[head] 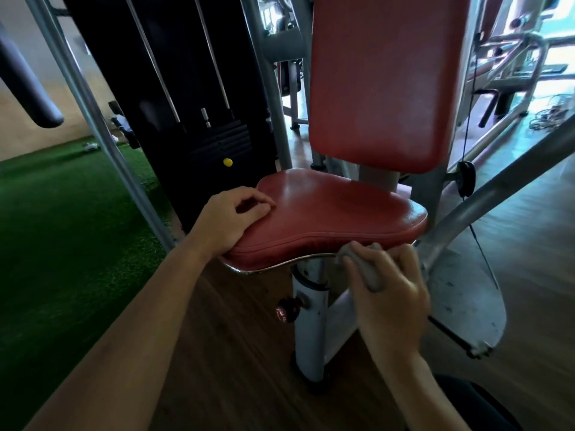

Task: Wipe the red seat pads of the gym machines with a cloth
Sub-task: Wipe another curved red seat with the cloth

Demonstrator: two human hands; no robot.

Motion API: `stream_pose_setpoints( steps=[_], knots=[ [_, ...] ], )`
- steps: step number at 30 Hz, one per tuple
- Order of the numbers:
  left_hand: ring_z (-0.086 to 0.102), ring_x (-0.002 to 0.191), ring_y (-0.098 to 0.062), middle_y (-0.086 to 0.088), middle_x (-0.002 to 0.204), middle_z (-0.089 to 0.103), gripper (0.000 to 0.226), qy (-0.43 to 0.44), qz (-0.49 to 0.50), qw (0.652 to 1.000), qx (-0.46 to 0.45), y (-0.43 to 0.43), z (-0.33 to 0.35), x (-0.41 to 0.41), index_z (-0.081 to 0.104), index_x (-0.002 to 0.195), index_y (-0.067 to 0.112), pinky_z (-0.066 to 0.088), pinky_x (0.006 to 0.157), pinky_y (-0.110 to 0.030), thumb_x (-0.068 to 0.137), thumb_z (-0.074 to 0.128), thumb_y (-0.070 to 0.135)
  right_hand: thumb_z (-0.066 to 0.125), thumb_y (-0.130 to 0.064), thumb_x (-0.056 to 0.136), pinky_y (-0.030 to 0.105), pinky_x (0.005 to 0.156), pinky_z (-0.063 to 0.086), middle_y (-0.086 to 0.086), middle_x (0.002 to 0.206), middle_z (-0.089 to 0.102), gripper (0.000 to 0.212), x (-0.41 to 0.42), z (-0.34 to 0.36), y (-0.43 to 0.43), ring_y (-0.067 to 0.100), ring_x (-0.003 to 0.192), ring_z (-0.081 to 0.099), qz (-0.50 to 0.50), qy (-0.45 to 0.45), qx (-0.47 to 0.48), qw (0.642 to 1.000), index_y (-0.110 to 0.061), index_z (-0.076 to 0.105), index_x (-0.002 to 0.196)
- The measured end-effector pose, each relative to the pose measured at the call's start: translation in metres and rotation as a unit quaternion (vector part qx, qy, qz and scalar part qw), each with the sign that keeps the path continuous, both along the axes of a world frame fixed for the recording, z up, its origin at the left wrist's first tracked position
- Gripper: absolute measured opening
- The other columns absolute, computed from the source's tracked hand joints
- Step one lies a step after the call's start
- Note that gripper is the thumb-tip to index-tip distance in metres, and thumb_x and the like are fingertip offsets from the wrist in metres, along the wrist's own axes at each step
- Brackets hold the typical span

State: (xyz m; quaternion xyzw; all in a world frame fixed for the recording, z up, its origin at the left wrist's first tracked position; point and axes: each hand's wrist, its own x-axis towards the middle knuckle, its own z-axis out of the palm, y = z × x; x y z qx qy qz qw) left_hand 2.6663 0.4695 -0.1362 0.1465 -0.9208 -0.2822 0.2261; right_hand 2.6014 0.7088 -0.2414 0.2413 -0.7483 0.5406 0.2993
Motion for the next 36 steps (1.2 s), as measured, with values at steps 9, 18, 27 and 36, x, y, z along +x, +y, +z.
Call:
stream_pose_setpoints(
  steps=[9,18,27,36],
  knots=[
    [0.059,0.107,-0.011,0.013,0.112,0.063,0.013,-0.049,0.031,0.993,-0.102,0.013,0.008,-0.016,0.069,0.103,0.034,0.048,0.098,-0.038,0.095,0.063,0.025,0.079,-0.021,0.086,0.022,0.061,0.044,0.001,0.093,0.055,0.014,-0.01,-0.006,0.0,0.008,0.076,0.051,-0.077,0.031,0.005,0.997,-0.013,0.071,0.093],
    [0.055,0.101,-0.013,0.012,0.104,0.057,0.015,-0.06,-0.025,0.982,-0.178,0.067,0.004,-0.069,0.07,0.105,0.041,0.05,0.094,-0.048,0.095,0.059,0.041,0.079,-0.02,0.087,0.029,0.055,0.05,-0.005,0.087,0.051,0.009,-0.03,-0.011,0.023,0.01,0.069,0.051,-0.075,-0.022,-0.038,0.996,-0.015,0.071,0.089],
    [0.055,0.1,-0.008,0.016,0.106,0.059,0.015,-0.038,-0.017,0.975,-0.217,0.069,-0.001,-0.071,0.069,0.105,0.039,0.043,0.079,-0.03,0.096,0.058,0.041,0.082,-0.02,0.084,0.023,0.061,0.05,-0.005,0.087,0.054,0.012,-0.039,-0.016,0.027,0.006,0.071,0.052,-0.05,-0.027,-0.074,0.996,-0.013,0.075,0.089],
    [0.057,0.103,-0.007,0.018,0.108,0.063,0.015,-0.033,-0.019,0.976,-0.213,0.068,-0.002,-0.071,0.071,0.104,0.039,0.05,0.087,-0.036,0.094,0.059,0.04,0.079,-0.021,0.085,0.019,0.065,0.047,-0.004,0.088,0.058,0.013,-0.086,-0.016,0.051,0.004,0.077,0.059,0.062,-0.087,-0.137,0.985,-0.014,0.075,0.095]
  ],
)
